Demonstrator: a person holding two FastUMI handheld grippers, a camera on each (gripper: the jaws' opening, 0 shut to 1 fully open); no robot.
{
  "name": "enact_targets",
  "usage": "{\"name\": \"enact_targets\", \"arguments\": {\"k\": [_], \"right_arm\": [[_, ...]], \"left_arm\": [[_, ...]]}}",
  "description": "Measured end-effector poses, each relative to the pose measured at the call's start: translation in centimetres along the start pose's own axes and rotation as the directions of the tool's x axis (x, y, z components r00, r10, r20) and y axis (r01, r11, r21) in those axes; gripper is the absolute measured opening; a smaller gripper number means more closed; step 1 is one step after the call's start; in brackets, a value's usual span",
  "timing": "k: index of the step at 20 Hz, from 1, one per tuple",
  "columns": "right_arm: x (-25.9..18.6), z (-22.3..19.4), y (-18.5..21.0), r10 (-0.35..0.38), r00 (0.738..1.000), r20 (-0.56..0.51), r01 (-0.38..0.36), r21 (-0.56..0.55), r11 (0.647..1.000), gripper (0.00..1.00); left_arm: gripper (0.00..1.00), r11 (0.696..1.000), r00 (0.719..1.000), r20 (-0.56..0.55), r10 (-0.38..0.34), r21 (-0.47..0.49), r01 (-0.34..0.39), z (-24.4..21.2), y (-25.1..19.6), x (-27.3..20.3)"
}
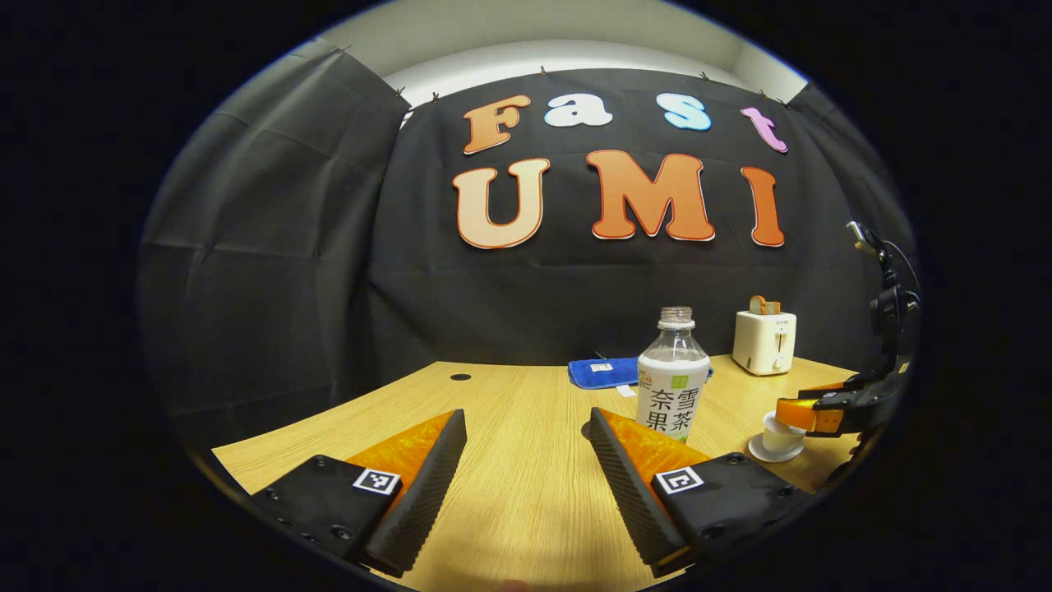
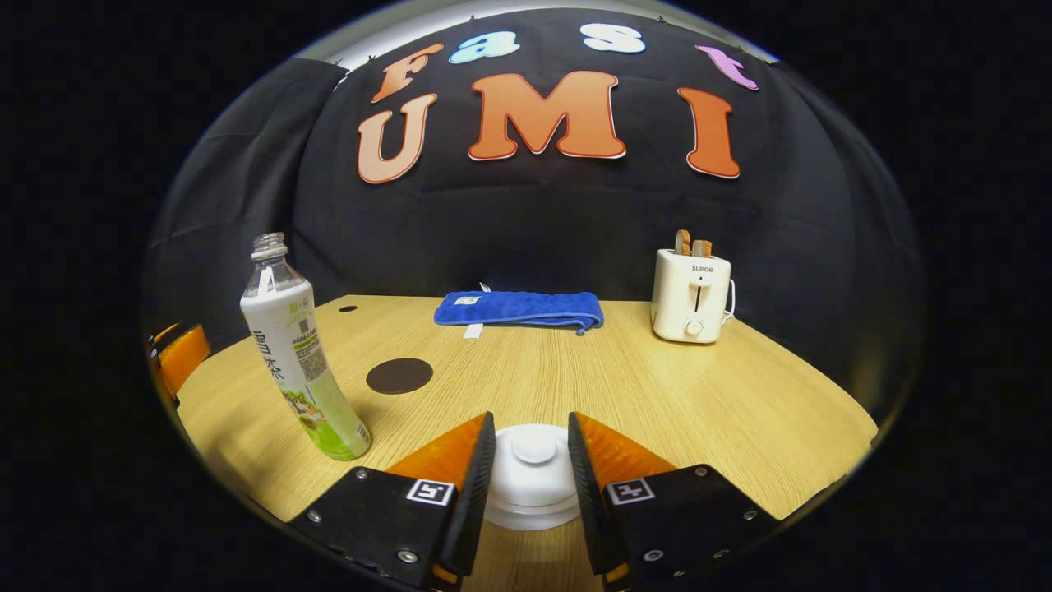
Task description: Open the teacup lid with one hand, grasp the water bottle and pour water into the teacup with the other hand; after pouring, place the water bottle on the coaster and then close the teacup lid.
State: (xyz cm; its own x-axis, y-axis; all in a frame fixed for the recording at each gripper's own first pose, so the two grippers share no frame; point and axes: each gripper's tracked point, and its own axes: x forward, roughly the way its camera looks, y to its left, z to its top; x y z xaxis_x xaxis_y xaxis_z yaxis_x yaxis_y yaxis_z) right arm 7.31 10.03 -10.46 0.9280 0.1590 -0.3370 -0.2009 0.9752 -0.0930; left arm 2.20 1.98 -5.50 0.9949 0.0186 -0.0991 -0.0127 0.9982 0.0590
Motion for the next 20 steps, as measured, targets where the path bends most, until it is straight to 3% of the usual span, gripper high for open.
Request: {"name": "enact_targets", "arguments": {"k": [5, 12, 16, 20], "right_arm": [[0.1, 0.1, -0.1, 0.006, 1.000, 0.003, -0.006, 0.001, 1.000, 0.27], [-1.4, 2.7, -2.1, -0.008, 0.998, 0.070, 0.006, 0.033, 0.999, 0.23], [-2.7, 3.2, -5.1, -0.053, 0.995, 0.089, 0.049, 0.044, 0.998, 0.23], [-4.2, 1.7, -9.0, -0.122, 0.990, 0.066, 0.119, 0.058, 0.991, 0.23]], "left_arm": [[0.97, 1.000, 1.000, -0.003, -0.001, 0.002, 0.001, 0.0, -0.2, -0.1], [0.96, 0.999, 0.999, 0.008, -0.032, -0.011, 0.032, 0.3, -1.6, -0.6], [0.97, 0.998, 0.998, 0.007, -0.057, -0.006, 0.057, 0.2, -3.4, -1.1], [0.96, 0.992, 0.992, -0.008, -0.128, -0.002, 0.128, -0.3, -6.5, -1.5]]}}
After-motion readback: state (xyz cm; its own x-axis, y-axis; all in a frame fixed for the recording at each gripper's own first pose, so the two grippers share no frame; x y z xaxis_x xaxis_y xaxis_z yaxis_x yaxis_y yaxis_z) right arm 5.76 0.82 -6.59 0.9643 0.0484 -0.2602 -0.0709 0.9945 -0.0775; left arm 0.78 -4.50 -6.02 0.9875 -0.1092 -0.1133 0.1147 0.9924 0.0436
